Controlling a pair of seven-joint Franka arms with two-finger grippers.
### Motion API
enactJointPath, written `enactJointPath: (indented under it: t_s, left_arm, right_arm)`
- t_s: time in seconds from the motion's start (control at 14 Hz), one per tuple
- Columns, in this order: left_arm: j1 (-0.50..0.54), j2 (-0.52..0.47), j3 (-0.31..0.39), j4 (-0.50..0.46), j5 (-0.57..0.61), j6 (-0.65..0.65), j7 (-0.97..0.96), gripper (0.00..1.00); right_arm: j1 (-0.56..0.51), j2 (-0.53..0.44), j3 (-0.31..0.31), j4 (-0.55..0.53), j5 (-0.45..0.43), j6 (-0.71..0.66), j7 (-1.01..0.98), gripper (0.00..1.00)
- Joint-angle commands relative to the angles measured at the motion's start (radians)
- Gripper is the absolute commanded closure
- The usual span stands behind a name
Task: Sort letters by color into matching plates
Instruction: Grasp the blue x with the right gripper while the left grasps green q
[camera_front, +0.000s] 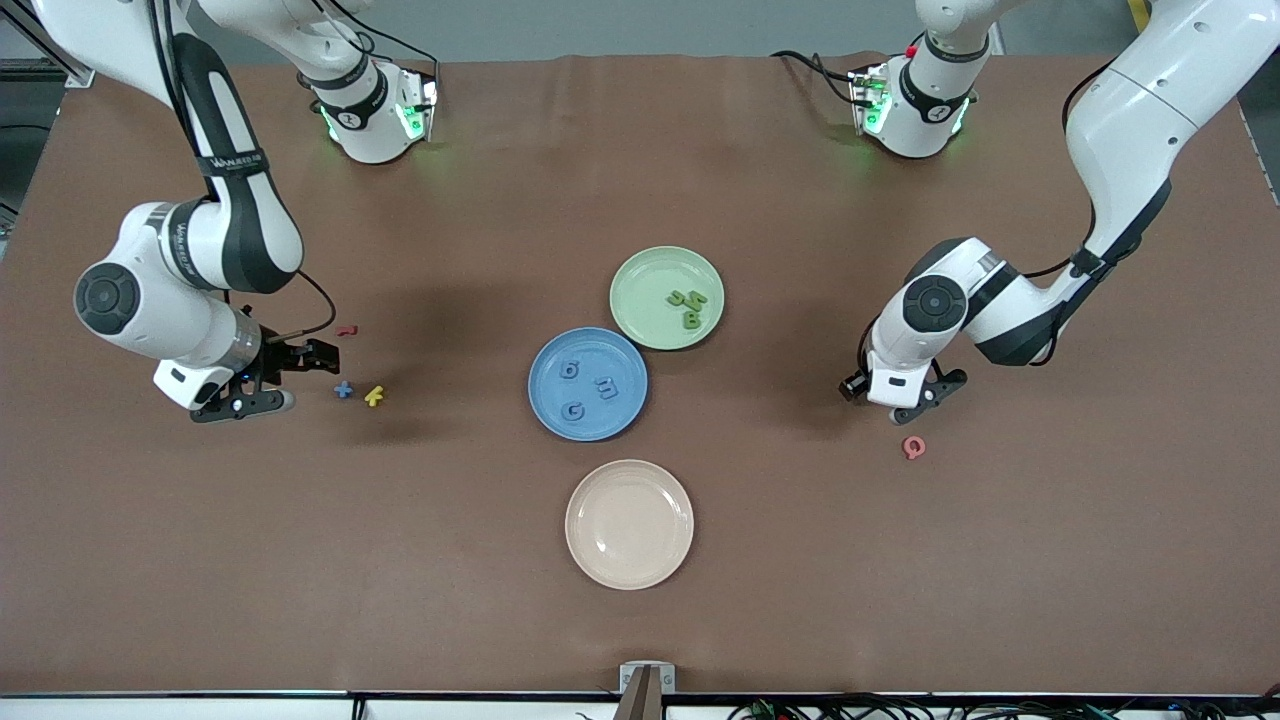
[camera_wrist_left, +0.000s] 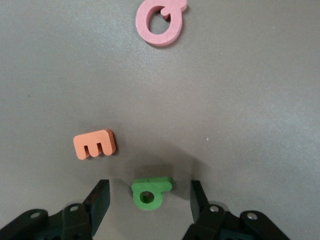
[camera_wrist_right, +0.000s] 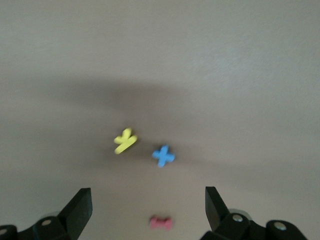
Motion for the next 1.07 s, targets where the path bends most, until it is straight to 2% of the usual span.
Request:
enactJointPath:
  t_s: [0.0,0.21,0.36,0.78,1.0]
  left_arm:
    - [0.013,0.003,0.001,-0.011,0.029,0.026,-0.018,0.30]
    - [0.013,0.010,0.001,-0.011,0.029,0.031,-0.018,0.32]
    - [0.013,0.017,0.003,-0.011,0.029,0.037,-0.018,0.37]
    - [0.010,0.022,0.006,-0.008,0.030,0.039,-0.007,0.79]
    - [0.010,0.013,0.004,-0.005,0.032,0.039,-0.001,0.93]
  right_arm:
    - [-0.019,0.027,0.021,-0.068,-0.006,0.121,-0.012,0.00]
    - [-0.019,0.091,0.021,-0.069,-0.006,0.176,-0.012,0.00]
    - [-0.019,0.125,0.021,-0.069,-0.006,0.199,-0.012,0.00]
    - [-0.021,0.196,0.022,-0.055,-0.006,0.273,-0.012,0.02]
    - [-0.019,0.196,0.022,-0.052,-0.006,0.268,-0.012,0.19]
